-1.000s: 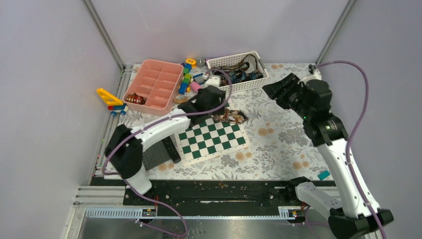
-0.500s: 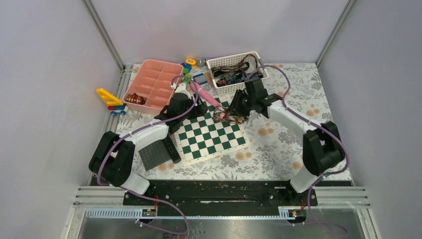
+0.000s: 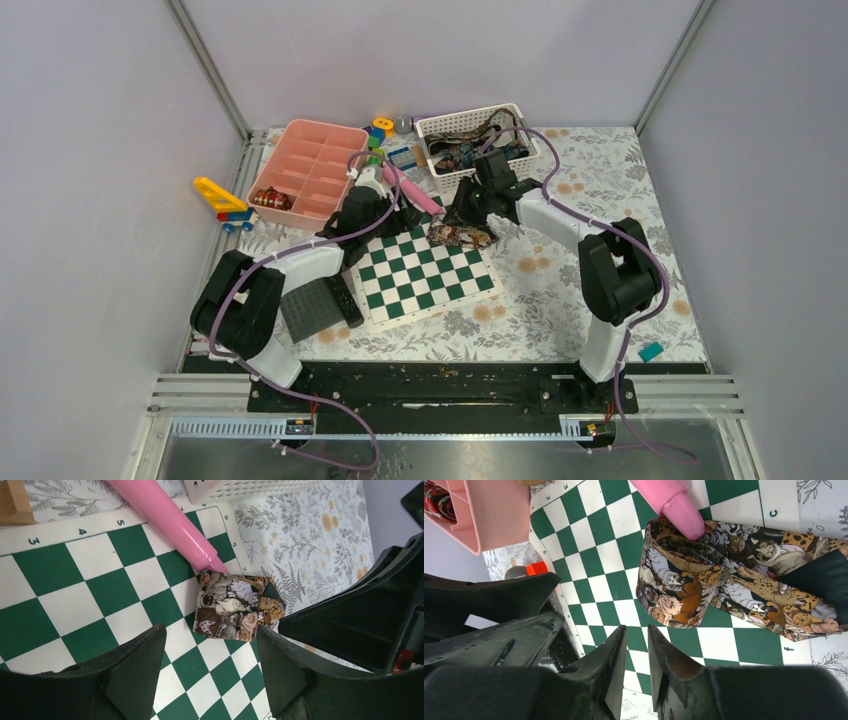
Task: Roll the ties
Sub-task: Roll the tie at the center of the board.
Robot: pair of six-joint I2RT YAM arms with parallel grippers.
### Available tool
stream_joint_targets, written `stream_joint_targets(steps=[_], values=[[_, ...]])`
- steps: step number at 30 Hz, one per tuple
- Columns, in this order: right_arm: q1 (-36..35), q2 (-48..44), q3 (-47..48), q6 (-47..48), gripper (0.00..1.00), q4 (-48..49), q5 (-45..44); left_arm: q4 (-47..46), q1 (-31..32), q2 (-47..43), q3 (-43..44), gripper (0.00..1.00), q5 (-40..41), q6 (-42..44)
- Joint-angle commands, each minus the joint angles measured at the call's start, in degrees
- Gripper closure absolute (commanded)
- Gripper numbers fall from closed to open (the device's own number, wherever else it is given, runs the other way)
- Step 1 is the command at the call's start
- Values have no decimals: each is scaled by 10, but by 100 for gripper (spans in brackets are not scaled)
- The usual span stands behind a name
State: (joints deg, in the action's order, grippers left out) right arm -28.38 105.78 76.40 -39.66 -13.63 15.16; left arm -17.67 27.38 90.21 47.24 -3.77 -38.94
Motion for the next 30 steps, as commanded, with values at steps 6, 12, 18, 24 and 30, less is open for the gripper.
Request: stream_joint_targets(steps=[6, 12, 18, 24, 30], values=[[-5, 13, 9, 17, 71, -3, 11, -40, -3, 28, 10, 34, -29, 2], [-5, 31, 4, 16, 71, 1, -7, -50, -2, 45, 10, 34, -41, 0], [-5, 37, -3, 16, 73, -8, -39, -57, -2, 62, 15, 36, -56, 1], [-5, 31, -9, 17, 75, -14, -59, -57, -1, 64, 18, 38, -64, 3], [-5, 16, -9, 18, 73, -13, -42, 30, -1, 27, 44, 40, -24, 23]])
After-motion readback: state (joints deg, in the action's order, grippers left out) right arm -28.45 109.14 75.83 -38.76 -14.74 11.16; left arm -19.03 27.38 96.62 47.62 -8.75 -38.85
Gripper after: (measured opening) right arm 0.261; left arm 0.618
